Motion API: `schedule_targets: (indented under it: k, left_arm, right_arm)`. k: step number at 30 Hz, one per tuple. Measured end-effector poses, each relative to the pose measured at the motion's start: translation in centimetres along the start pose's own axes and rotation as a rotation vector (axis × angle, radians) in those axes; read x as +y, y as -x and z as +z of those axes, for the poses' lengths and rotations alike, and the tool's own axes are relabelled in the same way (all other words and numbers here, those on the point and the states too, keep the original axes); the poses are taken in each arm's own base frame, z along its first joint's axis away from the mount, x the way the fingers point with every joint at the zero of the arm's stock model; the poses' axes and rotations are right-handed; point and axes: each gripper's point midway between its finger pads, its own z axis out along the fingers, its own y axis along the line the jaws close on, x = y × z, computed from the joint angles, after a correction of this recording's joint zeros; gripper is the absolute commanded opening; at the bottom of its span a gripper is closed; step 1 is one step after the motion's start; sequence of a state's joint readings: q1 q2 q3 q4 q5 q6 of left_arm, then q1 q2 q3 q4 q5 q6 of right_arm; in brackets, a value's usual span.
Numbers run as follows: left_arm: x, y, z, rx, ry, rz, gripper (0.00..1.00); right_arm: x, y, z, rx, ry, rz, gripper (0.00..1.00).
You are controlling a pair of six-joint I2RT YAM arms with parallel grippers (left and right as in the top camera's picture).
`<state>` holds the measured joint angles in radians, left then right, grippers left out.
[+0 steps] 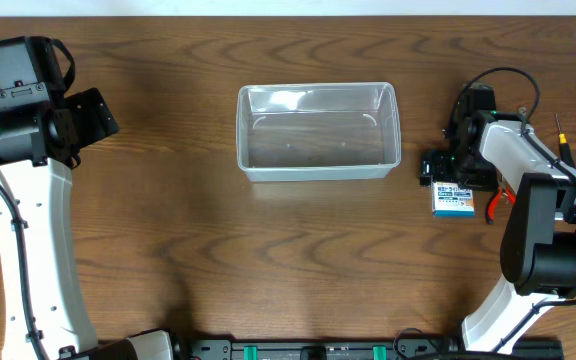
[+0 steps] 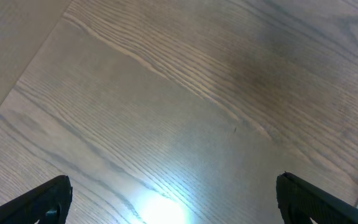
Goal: Pack container
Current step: 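Close the right gripper on the screwdriver-set box's top edge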
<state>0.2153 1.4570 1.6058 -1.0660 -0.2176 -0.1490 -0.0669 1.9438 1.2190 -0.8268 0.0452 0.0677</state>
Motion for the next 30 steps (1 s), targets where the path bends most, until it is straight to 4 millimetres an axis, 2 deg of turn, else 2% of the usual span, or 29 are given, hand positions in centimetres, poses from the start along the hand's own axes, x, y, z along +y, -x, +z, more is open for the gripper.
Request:
schedule_targets:
  k: [6, 24, 26, 30]
  left_arm:
    - [0.0, 0.0, 0.0, 0.0, 0.0, 0.0, 0.98]
    - [0.0, 0.0, 0.0, 0.0, 0.0, 0.0, 0.98]
    - [0.0, 0.0, 0.0, 0.0, 0.0, 0.0, 0.98]
    - [0.0, 0.0, 0.0, 0.0, 0.0, 0.0, 0.98]
  right_arm:
    - [-0.17, -0.02, 0.01, 0.002, 0.002, 0.006, 0.99]
    - [-0.73, -0.11, 0.03, 0.007, -0.002, 0.021, 0.73]
    - [-0.77, -0.11, 0.02, 0.006, -0.004, 0.021, 0.73]
    - [-0.79, -0.09, 0.01, 0.006, -0.005, 0.022, 0.8]
